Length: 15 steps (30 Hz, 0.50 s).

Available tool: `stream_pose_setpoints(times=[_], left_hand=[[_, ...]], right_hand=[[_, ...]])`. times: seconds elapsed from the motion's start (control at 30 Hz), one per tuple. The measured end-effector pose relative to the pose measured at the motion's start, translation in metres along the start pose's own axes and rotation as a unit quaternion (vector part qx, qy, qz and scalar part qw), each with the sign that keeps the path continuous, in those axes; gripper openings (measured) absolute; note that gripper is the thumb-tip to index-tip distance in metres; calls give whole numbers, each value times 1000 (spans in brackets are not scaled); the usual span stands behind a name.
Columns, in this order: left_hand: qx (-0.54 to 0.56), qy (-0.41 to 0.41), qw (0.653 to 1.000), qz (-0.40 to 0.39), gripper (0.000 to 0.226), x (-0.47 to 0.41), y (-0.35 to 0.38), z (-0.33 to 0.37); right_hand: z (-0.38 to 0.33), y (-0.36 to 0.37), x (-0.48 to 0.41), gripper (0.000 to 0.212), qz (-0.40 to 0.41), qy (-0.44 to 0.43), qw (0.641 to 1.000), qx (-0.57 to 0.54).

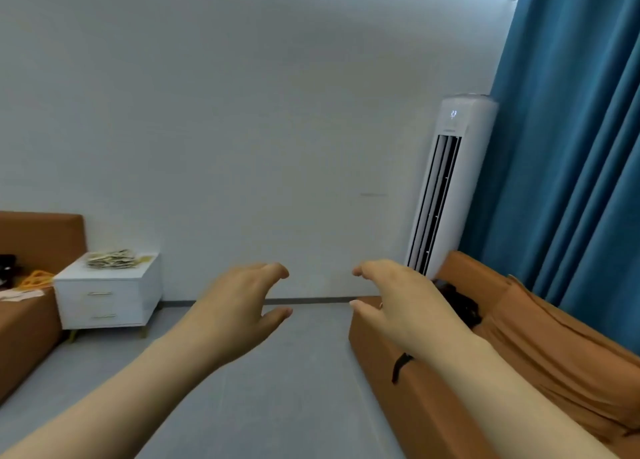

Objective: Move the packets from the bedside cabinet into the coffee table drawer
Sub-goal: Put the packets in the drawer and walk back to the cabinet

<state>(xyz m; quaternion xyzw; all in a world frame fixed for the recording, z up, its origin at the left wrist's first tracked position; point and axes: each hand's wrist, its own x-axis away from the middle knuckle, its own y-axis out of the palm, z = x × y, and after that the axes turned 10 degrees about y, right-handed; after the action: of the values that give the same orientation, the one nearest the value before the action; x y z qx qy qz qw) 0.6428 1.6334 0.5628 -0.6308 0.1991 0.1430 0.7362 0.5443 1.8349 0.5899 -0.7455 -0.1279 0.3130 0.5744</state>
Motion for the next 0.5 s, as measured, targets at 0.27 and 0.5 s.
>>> stream_pose_setpoints(times=[0.27, 0.5], left_hand=[[-17, -48, 999, 1, 50, -58, 11, -144], [-41, -84, 996, 1, 49, -100, 31, -235]], right_hand=[[-61, 68, -153, 45, -29, -55, 998, -21], [-92, 120, -260, 46, -35, -98, 994, -41]])
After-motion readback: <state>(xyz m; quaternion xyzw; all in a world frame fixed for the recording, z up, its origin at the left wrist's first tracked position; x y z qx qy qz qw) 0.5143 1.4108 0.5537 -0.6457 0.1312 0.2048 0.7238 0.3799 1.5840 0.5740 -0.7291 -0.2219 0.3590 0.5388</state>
